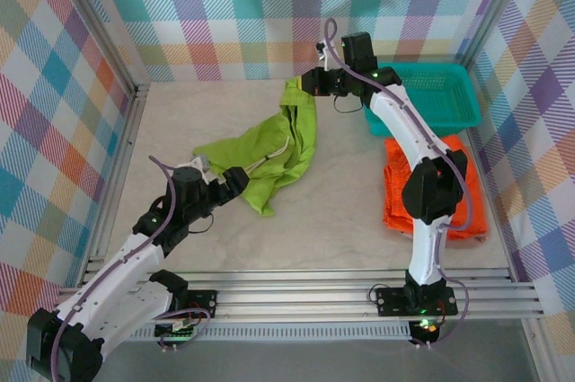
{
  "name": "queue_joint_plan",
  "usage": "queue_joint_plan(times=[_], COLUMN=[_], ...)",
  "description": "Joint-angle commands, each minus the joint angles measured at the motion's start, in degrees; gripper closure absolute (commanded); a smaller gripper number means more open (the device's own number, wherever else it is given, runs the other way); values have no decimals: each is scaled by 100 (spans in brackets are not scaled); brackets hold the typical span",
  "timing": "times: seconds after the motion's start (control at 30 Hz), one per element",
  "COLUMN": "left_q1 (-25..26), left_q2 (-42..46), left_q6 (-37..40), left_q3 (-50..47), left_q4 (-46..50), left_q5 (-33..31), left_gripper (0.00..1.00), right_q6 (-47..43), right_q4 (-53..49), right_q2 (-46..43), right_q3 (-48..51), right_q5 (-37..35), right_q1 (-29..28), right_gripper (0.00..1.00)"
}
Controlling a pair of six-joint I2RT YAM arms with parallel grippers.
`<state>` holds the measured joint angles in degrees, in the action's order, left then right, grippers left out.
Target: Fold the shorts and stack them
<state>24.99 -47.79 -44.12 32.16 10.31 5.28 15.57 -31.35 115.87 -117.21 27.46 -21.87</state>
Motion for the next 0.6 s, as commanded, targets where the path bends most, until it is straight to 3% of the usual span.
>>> queue_joint_plan(times=[0.0, 0.13, 0.23, 0.4, 0.57], left_q1=[17, 321, 663, 1380, 1857], left_q2=[-319, -1050, -1753, -2957, -4094], left_q6=[-58, -91, 309, 1564, 2546], left_q3=[64, 324, 912, 2334, 3330], left_q4=[-207, -587, -345, 852, 1352], left_q5=[244, 568, 529, -543, -1419], left_gripper=[0, 6, 9, 17, 31], right_q6=[-7, -6, -74, -149, -134], right_q4=[84, 88, -5, -158, -289], right_q2=[167, 142, 133, 137, 170], right_q3=[-243, -157, -145, -101, -105], right_q5=[144, 104, 4, -152, -316], right_q1=[-79, -80, -72, -63, -37], right_gripper=[94, 94, 94, 94, 94])
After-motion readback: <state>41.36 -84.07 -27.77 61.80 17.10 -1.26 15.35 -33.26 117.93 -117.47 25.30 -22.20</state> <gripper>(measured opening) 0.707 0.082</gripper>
